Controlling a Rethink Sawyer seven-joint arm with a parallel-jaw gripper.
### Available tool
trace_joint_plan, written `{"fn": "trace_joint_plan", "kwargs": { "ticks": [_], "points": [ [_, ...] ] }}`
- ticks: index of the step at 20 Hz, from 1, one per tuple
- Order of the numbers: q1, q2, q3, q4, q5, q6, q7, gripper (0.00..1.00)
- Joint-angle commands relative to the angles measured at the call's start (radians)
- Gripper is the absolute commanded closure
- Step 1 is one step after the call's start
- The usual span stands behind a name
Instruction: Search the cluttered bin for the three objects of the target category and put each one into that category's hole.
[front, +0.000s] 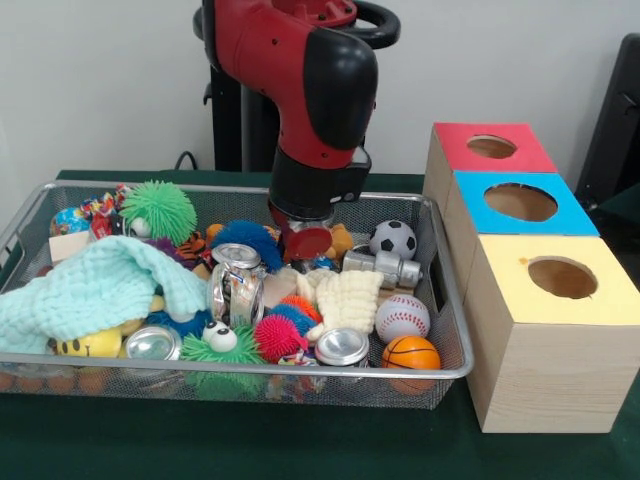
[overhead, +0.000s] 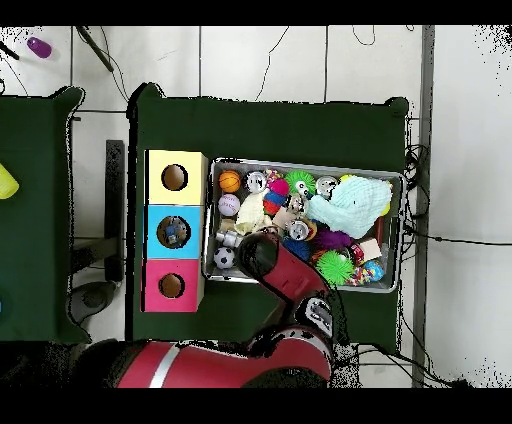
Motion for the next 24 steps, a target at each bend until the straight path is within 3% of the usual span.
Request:
{"fn": "trace_joint_plan", "kwargs": {
  "ticks": [1, 9, 10, 16, 24],
  "points": [
    [-0.087, -0.002, 0.272, 0.086, 0.078, -0.083, 0.271, 0.0],
    [-0.142, -0.023, 0.346, 0.135, 0.122, -0.076, 0.283, 0.0],
    [-0.144, -0.024, 0.35, 0.139, 0.131, -0.076, 0.277, 1.0],
    [-0.202, -0.029, 0.415, 0.175, 0.13, -0.134, 0.303, 1.0],
    [-0.195, -0.051, 0.408, 0.189, 0.165, -0.101, 0.288, 1.0]
  ]
}}
